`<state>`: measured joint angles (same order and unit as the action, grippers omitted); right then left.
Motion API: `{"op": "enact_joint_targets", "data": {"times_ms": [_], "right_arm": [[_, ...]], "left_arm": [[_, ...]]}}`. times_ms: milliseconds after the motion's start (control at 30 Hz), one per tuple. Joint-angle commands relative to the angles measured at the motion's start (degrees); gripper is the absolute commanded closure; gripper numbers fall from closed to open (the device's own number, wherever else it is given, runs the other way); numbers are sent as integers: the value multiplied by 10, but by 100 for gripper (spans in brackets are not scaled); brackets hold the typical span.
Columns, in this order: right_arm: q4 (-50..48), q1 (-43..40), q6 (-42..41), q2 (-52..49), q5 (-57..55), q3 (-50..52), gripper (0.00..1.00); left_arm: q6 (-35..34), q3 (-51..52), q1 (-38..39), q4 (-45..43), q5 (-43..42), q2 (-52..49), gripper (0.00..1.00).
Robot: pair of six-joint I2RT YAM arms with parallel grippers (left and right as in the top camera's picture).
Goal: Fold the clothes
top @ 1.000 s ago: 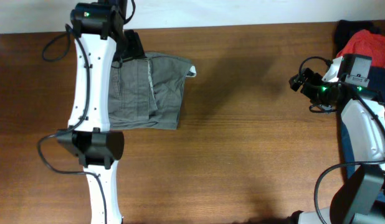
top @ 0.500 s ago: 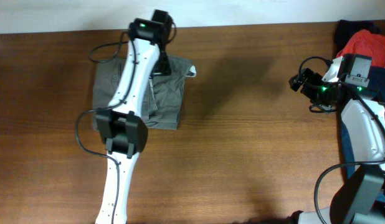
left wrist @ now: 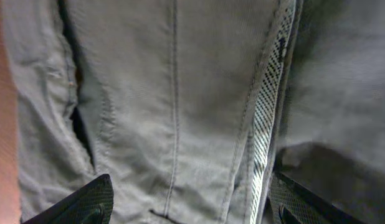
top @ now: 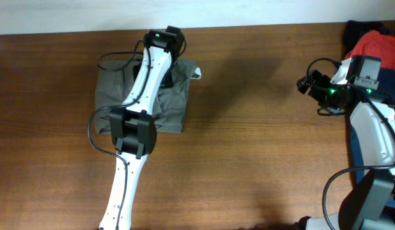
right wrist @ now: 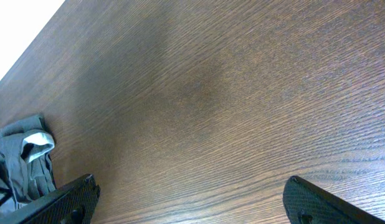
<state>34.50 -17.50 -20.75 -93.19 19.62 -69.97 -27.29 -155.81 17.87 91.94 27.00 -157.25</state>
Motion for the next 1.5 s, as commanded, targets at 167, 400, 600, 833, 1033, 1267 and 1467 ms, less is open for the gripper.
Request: {"op": "enact_joint_targets", "data": {"times_ms": [167,400,600,833,1033,1267,1467], "right_arm": [[0,-2,2,2,3,-1,1],[0,-2,2,2,3,-1,1],[0,-2,2,2,3,-1,1],[0,-2,2,2,3,-1,1],[0,-2,2,2,3,-1,1],[0,-2,2,2,3,-1,1],[0,-2,2,2,3,-1,1]], "left_arm": [[-10,-6,2,-10,13,-32,20],[-10,-6,2,-10,13,-39,21],[-11,-6,0,1,13,-56,33],[-16,-5,-3,5,13,-59,55],[-16,-6,-3,5,14,-59,84],[-27,-12,-3,48,39,-54,99],[-35,-21,-3,48,42,-7,99]]}}
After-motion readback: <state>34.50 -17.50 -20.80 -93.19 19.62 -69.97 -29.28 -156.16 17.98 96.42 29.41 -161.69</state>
